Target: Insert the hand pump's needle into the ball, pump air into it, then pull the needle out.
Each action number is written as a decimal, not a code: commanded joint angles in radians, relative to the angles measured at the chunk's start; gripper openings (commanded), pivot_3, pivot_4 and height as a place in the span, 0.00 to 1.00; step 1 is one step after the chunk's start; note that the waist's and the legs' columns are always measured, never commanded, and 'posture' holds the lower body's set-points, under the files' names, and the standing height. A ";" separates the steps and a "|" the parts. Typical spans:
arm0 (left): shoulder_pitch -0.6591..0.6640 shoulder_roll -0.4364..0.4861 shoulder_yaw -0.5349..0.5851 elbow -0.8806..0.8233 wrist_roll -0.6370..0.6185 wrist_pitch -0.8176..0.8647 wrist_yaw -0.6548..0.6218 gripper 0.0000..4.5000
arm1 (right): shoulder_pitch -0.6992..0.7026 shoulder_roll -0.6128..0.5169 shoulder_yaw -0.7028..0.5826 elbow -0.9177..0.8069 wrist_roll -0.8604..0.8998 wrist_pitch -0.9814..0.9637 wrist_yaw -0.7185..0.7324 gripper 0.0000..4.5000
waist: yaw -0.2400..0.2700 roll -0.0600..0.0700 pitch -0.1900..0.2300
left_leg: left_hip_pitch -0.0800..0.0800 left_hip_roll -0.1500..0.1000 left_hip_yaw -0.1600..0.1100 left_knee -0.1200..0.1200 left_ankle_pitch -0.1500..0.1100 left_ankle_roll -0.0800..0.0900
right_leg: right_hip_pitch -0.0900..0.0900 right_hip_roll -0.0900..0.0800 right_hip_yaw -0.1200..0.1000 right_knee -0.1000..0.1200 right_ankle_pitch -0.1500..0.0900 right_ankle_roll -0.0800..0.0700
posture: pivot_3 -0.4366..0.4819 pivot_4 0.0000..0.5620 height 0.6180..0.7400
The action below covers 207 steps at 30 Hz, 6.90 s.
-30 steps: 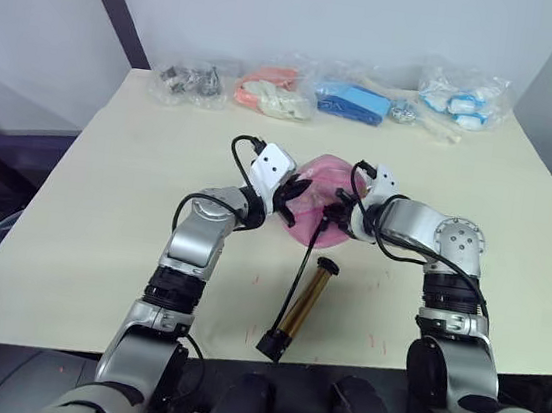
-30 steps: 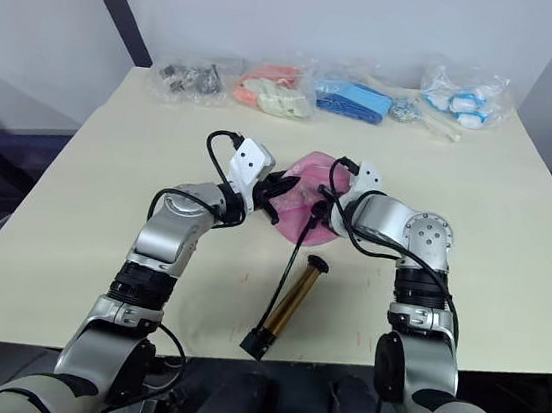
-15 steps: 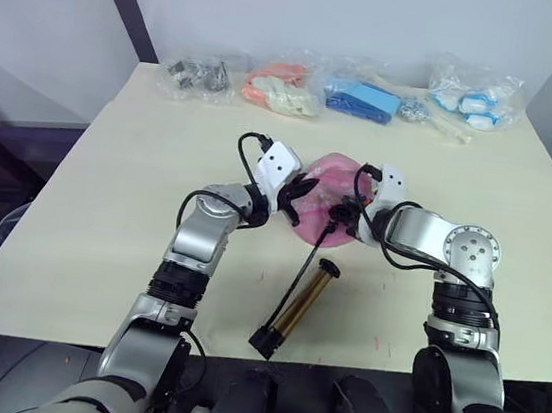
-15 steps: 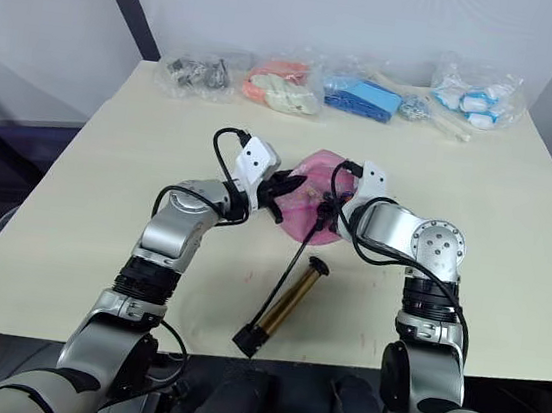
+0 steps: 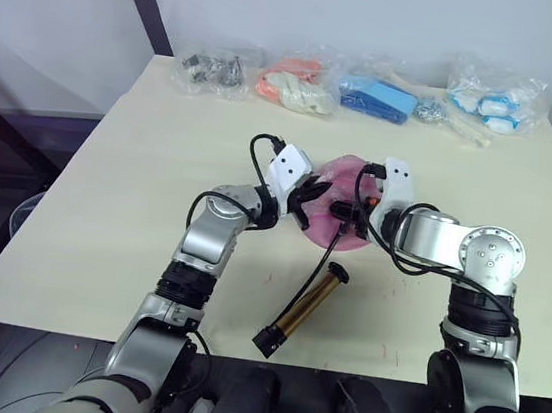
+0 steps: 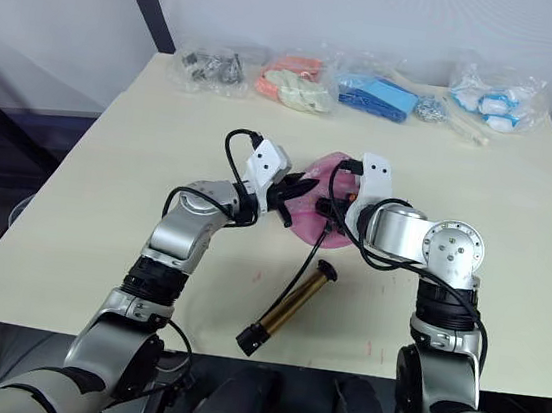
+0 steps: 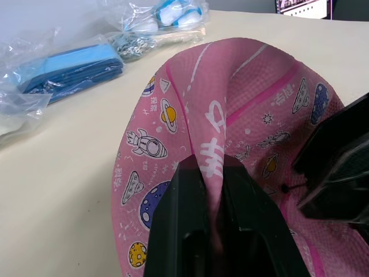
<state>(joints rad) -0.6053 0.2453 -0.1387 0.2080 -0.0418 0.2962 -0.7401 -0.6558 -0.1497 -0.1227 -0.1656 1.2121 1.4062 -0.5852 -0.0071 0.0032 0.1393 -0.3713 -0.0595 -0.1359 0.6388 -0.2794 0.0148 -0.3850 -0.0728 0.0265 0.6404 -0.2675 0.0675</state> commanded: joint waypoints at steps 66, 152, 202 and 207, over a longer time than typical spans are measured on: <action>0.058 -0.013 -0.078 0.069 0.019 0.076 0.019 0.00 | 0.010 -0.322 0.530 -0.252 -0.821 -0.202 0.752 0.09 | -0.001 -0.001 0.000 | -0.001 -0.007 -0.010 0.003 0.006 -0.009 | 0.002 -0.004 -0.009 0.002 0.000 0.001 | 0.48 0.27 1.00; 0.059 -0.007 -0.079 0.108 0.027 0.066 0.020 0.00 | -0.073 -0.180 0.811 0.221 -1.177 -0.174 1.137 0.09 | -0.010 -0.010 -0.036 | 0.021 -0.006 -0.013 -0.005 0.004 -0.008 | 0.009 0.002 0.001 0.003 -0.002 0.003 | 0.48 0.27 1.00; 0.031 0.002 -0.057 0.163 0.012 0.043 -0.005 0.00 | -0.017 -0.156 0.829 0.493 -1.346 -0.322 1.236 0.09 | -0.010 -0.012 -0.052 | 0.027 -0.005 -0.014 -0.008 0.002 -0.012 | 0.016 0.002 0.001 0.000 -0.003 0.005 | 0.48 0.27 1.00; 0.028 0.002 -0.055 0.168 0.012 0.040 -0.003 0.00 | -0.015 -0.148 0.829 0.537 -1.377 -0.339 1.241 0.09 | -0.010 -0.013 -0.055 | 0.028 -0.006 -0.014 -0.008 0.001 -0.013 | 0.016 0.002 0.001 0.000 -0.004 0.005 | 0.48 0.27 1.00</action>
<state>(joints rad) -0.6097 0.2549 -0.1477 0.3364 -0.0351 0.3136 -0.7137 -0.7825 -0.2742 0.6030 0.1308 -0.1573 0.9972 0.6325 -0.0175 -0.0093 0.0839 -0.3429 -0.0650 -0.1499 0.6300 -0.2780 0.0020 -0.3686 -0.0706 0.0273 0.6406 -0.2711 0.0727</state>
